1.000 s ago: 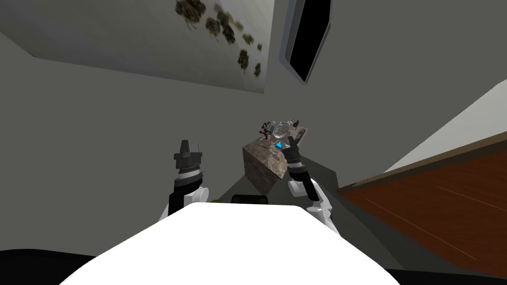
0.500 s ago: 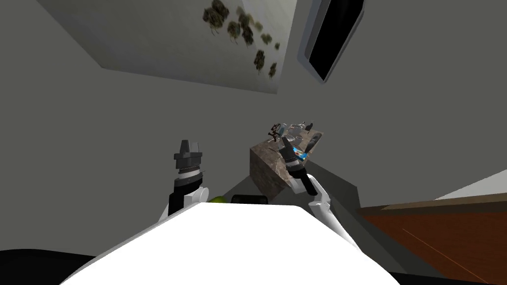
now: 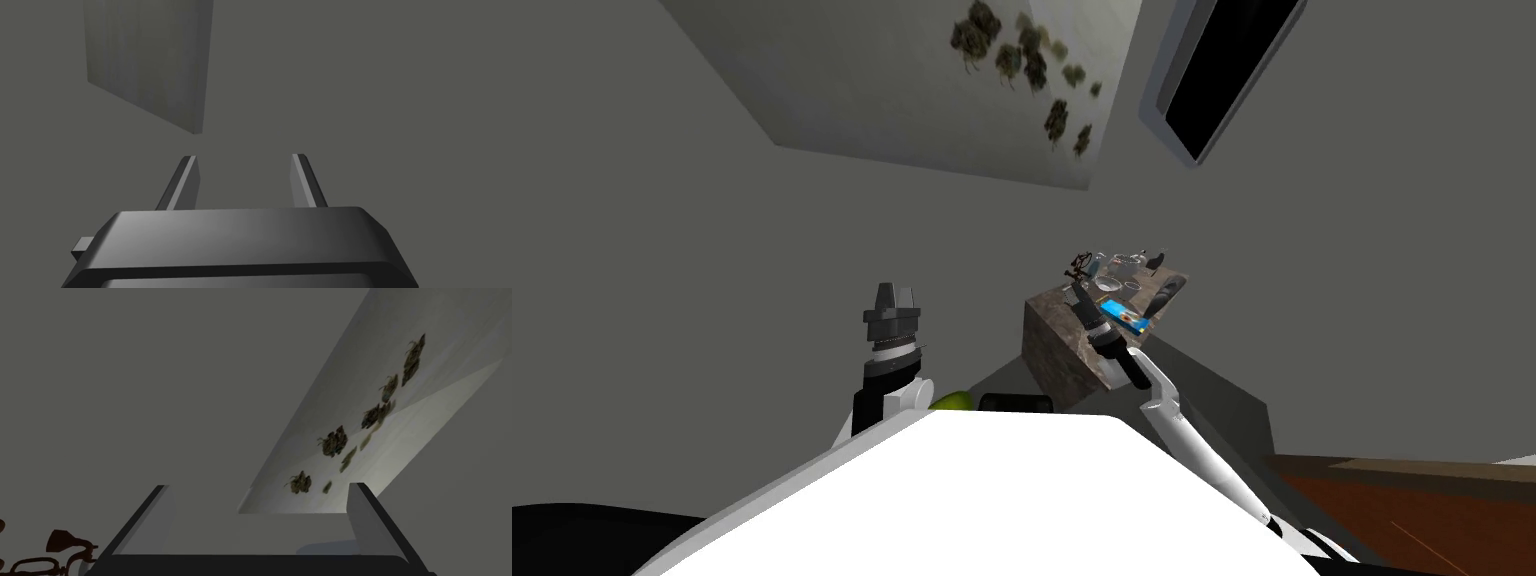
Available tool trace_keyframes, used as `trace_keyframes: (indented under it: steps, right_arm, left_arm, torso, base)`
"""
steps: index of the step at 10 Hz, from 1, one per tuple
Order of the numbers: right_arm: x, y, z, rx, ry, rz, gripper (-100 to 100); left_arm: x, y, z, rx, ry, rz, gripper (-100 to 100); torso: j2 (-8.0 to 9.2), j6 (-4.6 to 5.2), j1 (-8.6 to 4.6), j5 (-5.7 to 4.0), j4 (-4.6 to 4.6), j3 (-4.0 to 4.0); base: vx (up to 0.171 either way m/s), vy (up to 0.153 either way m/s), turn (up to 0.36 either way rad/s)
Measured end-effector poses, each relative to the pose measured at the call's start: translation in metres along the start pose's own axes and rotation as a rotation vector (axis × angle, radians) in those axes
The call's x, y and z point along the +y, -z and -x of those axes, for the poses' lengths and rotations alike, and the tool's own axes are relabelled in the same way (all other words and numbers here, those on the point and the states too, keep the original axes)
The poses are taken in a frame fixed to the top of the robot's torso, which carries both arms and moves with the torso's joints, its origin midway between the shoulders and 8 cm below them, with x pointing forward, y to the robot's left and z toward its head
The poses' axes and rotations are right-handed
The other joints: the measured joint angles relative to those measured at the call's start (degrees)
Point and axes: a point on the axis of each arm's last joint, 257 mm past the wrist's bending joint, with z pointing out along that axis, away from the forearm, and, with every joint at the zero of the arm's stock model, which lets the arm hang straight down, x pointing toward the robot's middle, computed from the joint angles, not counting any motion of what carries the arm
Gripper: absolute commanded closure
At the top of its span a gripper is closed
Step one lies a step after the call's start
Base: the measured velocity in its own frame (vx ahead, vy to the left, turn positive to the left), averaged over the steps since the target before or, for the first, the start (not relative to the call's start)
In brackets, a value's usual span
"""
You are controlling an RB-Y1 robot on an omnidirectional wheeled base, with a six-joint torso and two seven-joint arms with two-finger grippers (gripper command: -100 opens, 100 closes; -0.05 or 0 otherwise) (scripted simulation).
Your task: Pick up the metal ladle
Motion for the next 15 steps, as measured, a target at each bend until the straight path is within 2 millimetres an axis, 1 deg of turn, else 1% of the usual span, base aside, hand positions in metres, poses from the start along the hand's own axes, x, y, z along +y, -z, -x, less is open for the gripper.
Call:
trace_keyframes:
  steps: [2, 3, 4, 7, 8, 9, 13, 15]
  right_arm:
    - [-0.011, 0.002, -0.008, 0.058, 0.017, -0.027, -100]
    - [-0.02, 0.003, -0.017, 0.094, 0.026, -0.043, -100]
    - [-0.026, 0.005, -0.019, 0.12, 0.038, -0.058, -100]
    - [-0.052, 0.017, -0.031, 0.218, 0.071, -0.115, -100]
    - [-0.058, 0.022, -0.034, 0.246, 0.084, -0.132, -100]
    - [-0.07, 0.031, -0.037, 0.282, 0.098, -0.159, -100]
    - [-0.106, 0.055, -0.039, 0.406, 0.164, -0.249, -100]
    - [-0.124, 0.072, -0.034, 0.462, 0.199, -0.301, -100]
  left_arm:
    - [0.0, 0.0, 0.0, 0.0, 0.0, 0.0, 0]
    - [0.0, 0.0, 0.0, 0.0, 0.0, 0.0, 0]
    - [0.0, 0.0, 0.0, 0.0, 0.0, 0.0, 0]
    - [0.0, 0.0, 0.0, 0.0, 0.0, 0.0, 0]
    - [0.0, 0.0, 0.0, 0.0, 0.0, 0.0, 0]
    - [0.0, 0.0, 0.0, 0.0, 0.0, 0.0, 0]
    - [0.0, 0.0, 0.0, 0.0, 0.0, 0.0, 0]
    - [0.0, 0.0, 0.0, 0.0, 0.0, 0.0, 0]
  torso:
    - [0.02, 0.01, 0.04, 0.01, 0.0, 0.01]
    - [-0.01, -0.04, 0.04, 0.01, 0.0, 0.0]
    - [0.02, 0.01, 0.07, 0.01, 0.0, 0.01]
    - [-0.06, -0.04, 0.04, 0.01, -0.01, -0.03]
    - [-0.05, 0.02, 0.09, 0.01, -0.01, -0.03]
    - [-0.07, -0.02, 0.06, 0.01, -0.02, -0.04]
    - [-0.07, -0.01, 0.04, 0.01, -0.01, -0.04]
    - [-0.06, 0.0, 0.02, 0.0, -0.01, -0.03]
  base:
    - [0.017, 0.002, 0.179]
    - [0.012, 0.012, 0.16]
    - [0.024, 0.007, 0.188]
    - [0.031, 0.007, 0.179]
    - [0.037, 0.003, 0.209]
    - [0.029, 0.012, 0.131]
    - [0.032, -0.002, 0.161]
    - [0.031, -0.013, 0.159]
